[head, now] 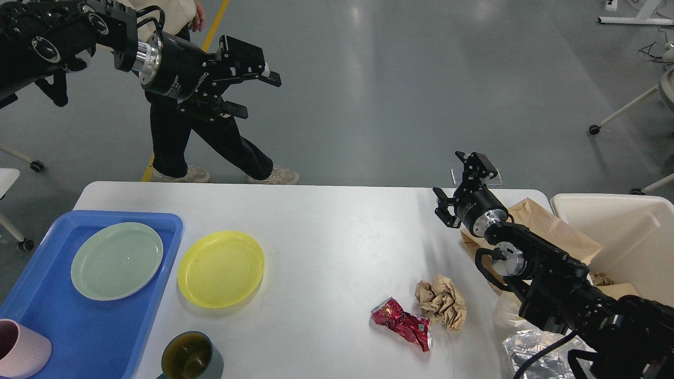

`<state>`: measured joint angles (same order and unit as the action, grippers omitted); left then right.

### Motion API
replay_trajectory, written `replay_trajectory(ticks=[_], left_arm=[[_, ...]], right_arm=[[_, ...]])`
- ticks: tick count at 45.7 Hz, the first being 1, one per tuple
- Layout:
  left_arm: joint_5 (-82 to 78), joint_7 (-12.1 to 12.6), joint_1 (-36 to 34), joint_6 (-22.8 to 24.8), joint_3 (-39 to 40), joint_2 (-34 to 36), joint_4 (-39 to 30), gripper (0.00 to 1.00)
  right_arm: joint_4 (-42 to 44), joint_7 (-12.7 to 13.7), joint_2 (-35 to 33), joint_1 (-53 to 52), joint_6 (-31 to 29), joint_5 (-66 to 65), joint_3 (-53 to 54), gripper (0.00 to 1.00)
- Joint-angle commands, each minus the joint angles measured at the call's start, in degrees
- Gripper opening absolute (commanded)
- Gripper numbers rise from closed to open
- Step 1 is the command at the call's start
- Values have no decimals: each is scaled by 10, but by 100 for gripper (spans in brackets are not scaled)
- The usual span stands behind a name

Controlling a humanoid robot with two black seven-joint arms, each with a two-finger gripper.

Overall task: Tidy desktop
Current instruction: 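Swing the raised left arm down toward the table near the tray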

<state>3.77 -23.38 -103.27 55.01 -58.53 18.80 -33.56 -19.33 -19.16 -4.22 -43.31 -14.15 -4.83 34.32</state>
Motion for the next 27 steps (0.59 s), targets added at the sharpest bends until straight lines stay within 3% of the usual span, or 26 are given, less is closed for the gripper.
replay_trajectory(ticks=[1, 10, 27], left_arm=[[0, 1, -16, 0, -28, -3, -30, 96], [0, 2, -61, 0, -95, -9, -108, 96], [-1, 4, -57, 0, -120, -46, -185, 96]], right_arm=[[0, 0, 0, 1, 0, 0, 0, 100], [0, 0, 0, 1, 0, 0, 0, 100], [0, 0, 0, 1, 0, 0, 0, 100]])
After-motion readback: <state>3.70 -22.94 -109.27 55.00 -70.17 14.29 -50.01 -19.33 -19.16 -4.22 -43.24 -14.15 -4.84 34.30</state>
